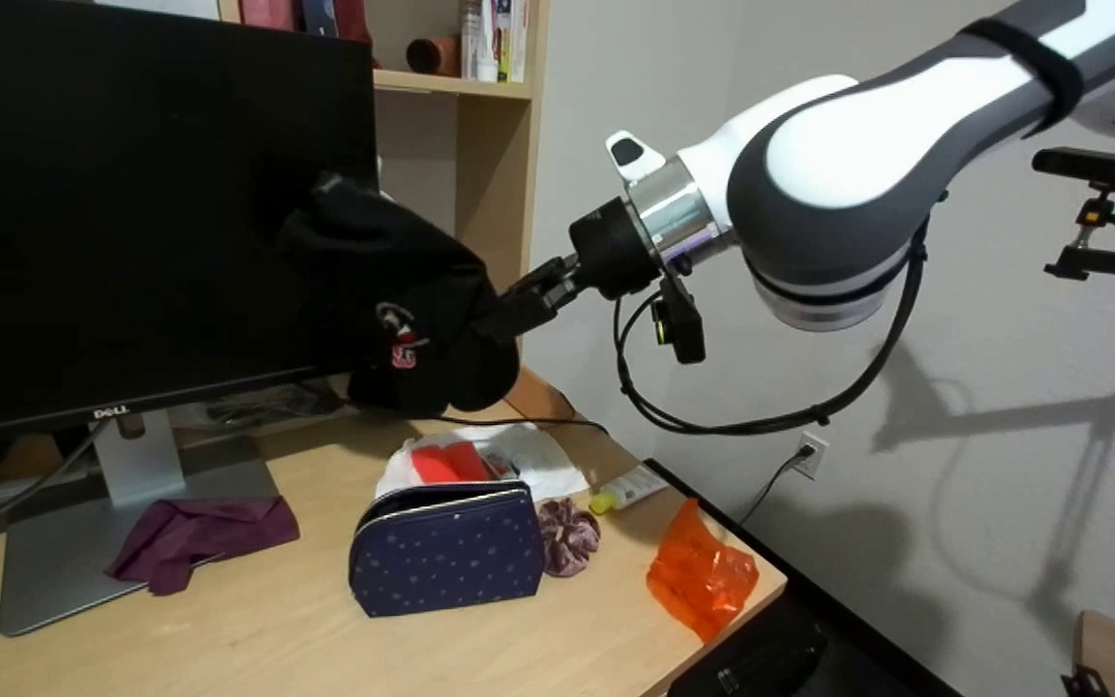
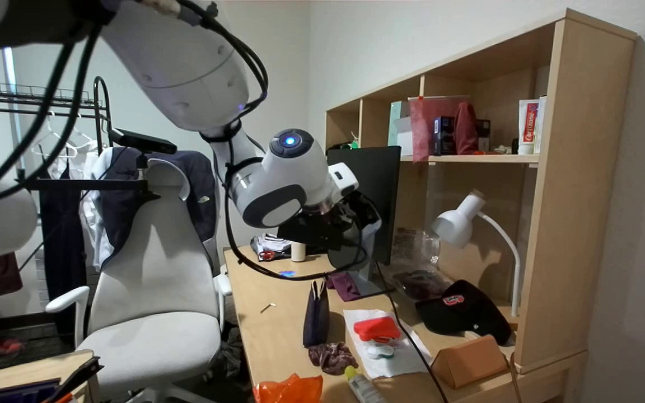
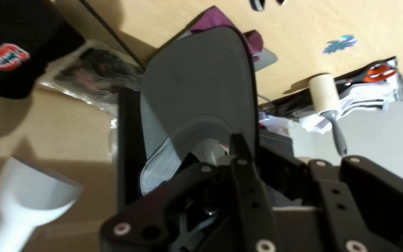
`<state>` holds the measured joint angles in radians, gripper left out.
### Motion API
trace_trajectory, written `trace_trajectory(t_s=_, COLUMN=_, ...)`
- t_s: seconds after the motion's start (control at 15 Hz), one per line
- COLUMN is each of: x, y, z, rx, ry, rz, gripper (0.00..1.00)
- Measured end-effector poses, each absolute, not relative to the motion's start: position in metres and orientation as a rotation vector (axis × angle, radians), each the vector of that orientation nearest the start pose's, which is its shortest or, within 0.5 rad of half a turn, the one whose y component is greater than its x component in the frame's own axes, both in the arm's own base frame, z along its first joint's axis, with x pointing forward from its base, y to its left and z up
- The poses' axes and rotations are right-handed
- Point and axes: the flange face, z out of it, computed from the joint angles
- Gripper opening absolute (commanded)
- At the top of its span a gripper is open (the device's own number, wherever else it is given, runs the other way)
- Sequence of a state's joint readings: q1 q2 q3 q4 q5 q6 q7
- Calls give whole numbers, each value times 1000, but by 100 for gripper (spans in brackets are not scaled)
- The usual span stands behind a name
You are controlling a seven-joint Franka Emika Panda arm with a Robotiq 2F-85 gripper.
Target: Place the black hat on the other black hat
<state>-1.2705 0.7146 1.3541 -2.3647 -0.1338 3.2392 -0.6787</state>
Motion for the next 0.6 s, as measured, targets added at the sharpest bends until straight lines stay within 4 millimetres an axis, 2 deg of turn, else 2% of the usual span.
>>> trace_trajectory(t_s=0.13, x=559, y=-16, z=337, rx=-2469, ry=-540, rz=-1183, gripper=9)
trace_trajectory(t_s=0.27, x=558, y=-43, z=334, rx=-2519, ry=-388, rz=-1159, gripper=10)
trace_trajectory(t_s=0.4, x=557, y=-54, z=332, rx=-2543, ry=-298, rz=-1140, gripper=10)
trace_trajectory(t_s=0.6, x=557, y=-54, z=332, rx=-2543, ry=-271, rz=-1132, gripper=9)
